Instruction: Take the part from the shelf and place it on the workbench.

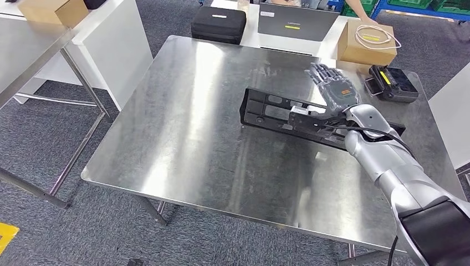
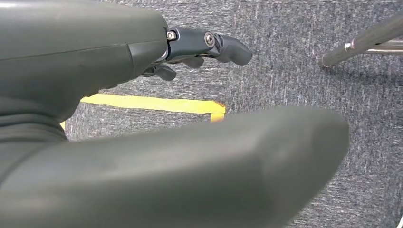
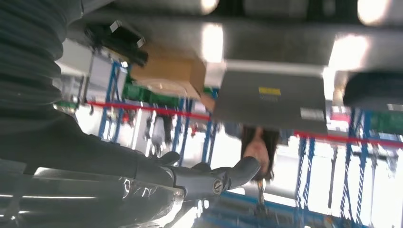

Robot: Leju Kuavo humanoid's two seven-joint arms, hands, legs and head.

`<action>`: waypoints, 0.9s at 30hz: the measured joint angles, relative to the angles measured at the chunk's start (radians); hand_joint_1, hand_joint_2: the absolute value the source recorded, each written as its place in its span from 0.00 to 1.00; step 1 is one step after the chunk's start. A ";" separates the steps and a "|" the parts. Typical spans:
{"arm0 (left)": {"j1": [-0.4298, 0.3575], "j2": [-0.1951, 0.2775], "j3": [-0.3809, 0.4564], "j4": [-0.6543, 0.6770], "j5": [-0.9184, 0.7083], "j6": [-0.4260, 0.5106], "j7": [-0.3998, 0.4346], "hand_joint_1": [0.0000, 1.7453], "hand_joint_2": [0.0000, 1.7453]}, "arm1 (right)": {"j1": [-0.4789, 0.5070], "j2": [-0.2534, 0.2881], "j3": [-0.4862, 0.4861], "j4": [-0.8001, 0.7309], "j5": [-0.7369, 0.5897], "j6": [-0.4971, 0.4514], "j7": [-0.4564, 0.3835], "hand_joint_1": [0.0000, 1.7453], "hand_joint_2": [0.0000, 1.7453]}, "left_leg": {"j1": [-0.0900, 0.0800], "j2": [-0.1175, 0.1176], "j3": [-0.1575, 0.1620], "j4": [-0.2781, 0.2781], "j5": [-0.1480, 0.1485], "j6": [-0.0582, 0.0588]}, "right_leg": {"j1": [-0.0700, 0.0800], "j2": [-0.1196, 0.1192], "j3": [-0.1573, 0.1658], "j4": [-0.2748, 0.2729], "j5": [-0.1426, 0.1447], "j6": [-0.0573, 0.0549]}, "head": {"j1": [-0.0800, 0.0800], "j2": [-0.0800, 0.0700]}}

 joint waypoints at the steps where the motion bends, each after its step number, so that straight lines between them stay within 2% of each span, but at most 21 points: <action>1: 0.000 0.000 0.000 0.000 0.000 -0.001 0.000 0.00 0.00 | 0.000 0.000 -0.003 0.005 -0.010 0.027 0.005 0.00 1.00 | 0.000 0.000 0.000 0.000 0.000 -0.001 | 0.000 0.000 -0.003 0.000 0.009 0.008 | 0.000 0.000; 2: 0.001 0.000 0.000 0.000 0.001 -0.001 0.000 0.00 0.00 | -0.001 0.001 -0.008 0.010 -0.022 0.057 0.011 0.00 1.00 | 0.000 0.000 0.000 0.000 0.001 -0.002 | -0.001 0.000 0.016 -0.041 0.034 0.018 | 0.000 0.000; 3: 0.001 0.000 0.000 0.000 0.002 -0.001 0.000 0.00 0.00 | -0.004 0.002 -0.015 0.016 -0.040 0.095 0.019 0.00 1.00 | 0.001 0.000 0.000 0.001 0.003 -0.004 | -0.003 -0.001 0.052 -0.115 0.066 0.027 | 0.000 0.000; 4: 0.001 0.000 0.000 0.000 0.002 -0.002 0.000 0.00 0.00 | -0.009 0.004 -0.025 0.022 -0.065 0.145 0.030 0.00 1.00 | 0.000 -0.001 -0.001 0.001 0.004 -0.008 | -0.004 -0.003 0.091 -0.189 0.096 0.031 | 0.000 0.000; 6: 0.000 0.000 0.000 0.000 0.000 -0.004 0.003 0.00 0.00 | -0.023 0.007 -0.056 0.042 -0.140 0.326 0.057 0.00 1.00 | -0.003 -0.002 -0.002 0.005 0.010 -0.018 | -0.001 -0.003 0.137 -0.278 0.136 0.025 | -0.001 0.000; 8: 0.000 0.000 0.000 0.000 -0.003 -0.007 0.007 0.00 0.00 | -0.032 0.007 -0.093 0.066 -0.212 0.543 0.076 0.00 1.00 | -0.004 -0.004 -0.006 0.008 0.017 -0.029 | 0.002 -0.001 0.134 -0.284 0.148 0.011 | -0.003 0.000; 9: 0.000 0.001 0.000 0.000 -0.005 -0.008 0.010 0.00 0.00 | -0.035 0.006 -0.110 0.077 -0.235 0.621 0.081 0.00 1.00 | -0.003 -0.005 -0.012 0.012 0.014 -0.035 | -0.003 -0.002 0.130 -0.286 0.151 0.003 | -0.002 0.000; 10: 0.000 0.002 0.000 0.000 -0.005 -0.009 0.011 0.00 0.00 | -0.037 0.004 -0.124 0.083 -0.249 0.667 0.085 0.00 1.00 | 0.000 -0.005 -0.020 0.025 -0.001 -0.042 | -0.007 -0.003 0.125 -0.287 0.157 -0.007 | -0.003 0.000; 11: 0.000 0.003 0.000 0.000 -0.006 -0.010 0.011 0.00 0.00 | -0.041 0.003 -0.137 0.088 -0.259 0.690 0.089 0.00 1.00 | 0.003 -0.003 -0.034 0.056 -0.033 -0.050 | -0.012 -0.004 0.119 -0.288 0.164 -0.019 | -0.003 0.000; 13: 0.000 0.003 0.000 0.000 -0.005 -0.010 0.012 0.00 0.00 | -0.049 0.001 -0.156 0.096 -0.268 0.698 0.098 0.00 1.00 | 0.011 0.001 -0.074 0.177 -0.127 -0.065 | -0.013 -0.005 0.104 -0.288 0.177 -0.036 | -0.004 0.000; 14: 0.000 0.003 0.000 0.000 -0.005 -0.010 0.012 0.00 0.00 | -0.051 0.000 -0.163 0.099 -0.271 0.696 0.102 0.00 1.00 | 0.015 0.002 -0.093 0.247 -0.165 -0.071 | -0.011 -0.006 0.096 -0.288 0.183 -0.040 | -0.004 0.000; 15: 0.000 0.003 0.000 0.000 -0.004 -0.010 0.012 0.00 0.00 | -0.053 -0.001 -0.168 0.102 -0.273 0.693 0.107 0.00 1.00 | 0.020 0.002 -0.102 0.297 -0.186 -0.076 | -0.010 -0.006 0.088 -0.287 0.189 -0.041 | -0.004 0.000; 16: 0.000 0.003 0.000 0.000 -0.003 -0.011 0.012 0.00 0.00 | -0.053 -0.001 -0.173 0.105 -0.274 0.690 0.111 0.00 1.00 | 0.023 0.003 -0.094 0.313 -0.189 -0.079 | -0.009 -0.006 0.080 -0.287 0.195 -0.040 | -0.004 0.000; 17: 0.000 0.003 0.000 0.000 -0.003 -0.012 0.011 0.00 0.00 | -0.053 -0.001 -0.176 0.107 -0.274 0.686 0.115 0.00 1.00 | 0.026 0.005 -0.064 0.287 -0.174 -0.080 | -0.009 -0.006 0.074 -0.286 0.200 -0.038 | -0.004 0.000; 20: -0.002 0.005 0.000 0.000 -0.002 -0.015 0.008 0.00 0.00 | -0.060 -0.001 -0.181 0.110 -0.273 0.675 0.126 0.00 1.00 | 0.027 0.006 0.083 0.083 -0.124 -0.071 | -0.007 -0.006 0.063 -0.283 0.213 -0.024 | -0.003 0.000; 21: -0.003 0.006 0.000 0.000 -0.002 -0.016 0.008 0.00 0.00 | -0.064 -0.002 -0.182 0.111 -0.272 0.672 0.128 0.00 1.00 | 0.024 0.005 0.110 0.040 -0.120 -0.065 | -0.006 -0.007 0.061 -0.282 0.217 -0.017 | -0.002 0.000; 22: -0.004 0.006 0.000 0.000 -0.002 -0.017 0.007 0.00 0.00 | -0.068 -0.002 -0.182 0.112 -0.272 0.670 0.130 0.00 1.00 | 0.021 0.004 0.119 0.023 -0.121 -0.061 | -0.006 -0.008 0.059 -0.282 0.222 -0.010 | -0.003 0.000; 24: -0.004 0.006 0.000 0.000 -0.001 -0.020 0.007 0.00 0.00 | -0.071 -0.002 -0.182 0.114 -0.272 0.668 0.131 0.00 1.00 | 0.018 0.005 0.114 0.017 -0.107 -0.048 | -0.004 -0.009 0.056 -0.285 0.232 0.006 | -0.003 0.000; 25: -0.005 0.006 0.000 0.000 -0.001 -0.021 0.007 0.00 0.00 | -0.072 -0.003 -0.182 0.115 -0.271 0.666 0.131 0.00 1.00 | 0.019 0.006 0.110 0.011 -0.098 -0.041 | -0.003 -0.009 0.048 -0.278 0.226 0.009 | -0.003 0.000; 26: -0.006 0.006 0.000 0.000 -0.001 -0.022 0.007 0.00 0.00 | -0.072 -0.005 -0.182 0.116 -0.270 0.664 0.131 0.00 1.00 | 0.021 0.008 0.102 0.005 -0.086 -0.031 | -0.001 -0.009 0.035 -0.256 0.206 0.008 | -0.001 0.000; 27: -0.006 0.006 0.000 0.000 -0.001 -0.023 0.007 0.00 0.00 | -0.073 -0.008 -0.182 0.117 -0.269 0.661 0.131 0.00 1.00 | 0.022 0.009 0.092 0.000 -0.074 -0.024 | 0.001 -0.009 0.015 -0.214 0.173 0.002 | 0.001 0.000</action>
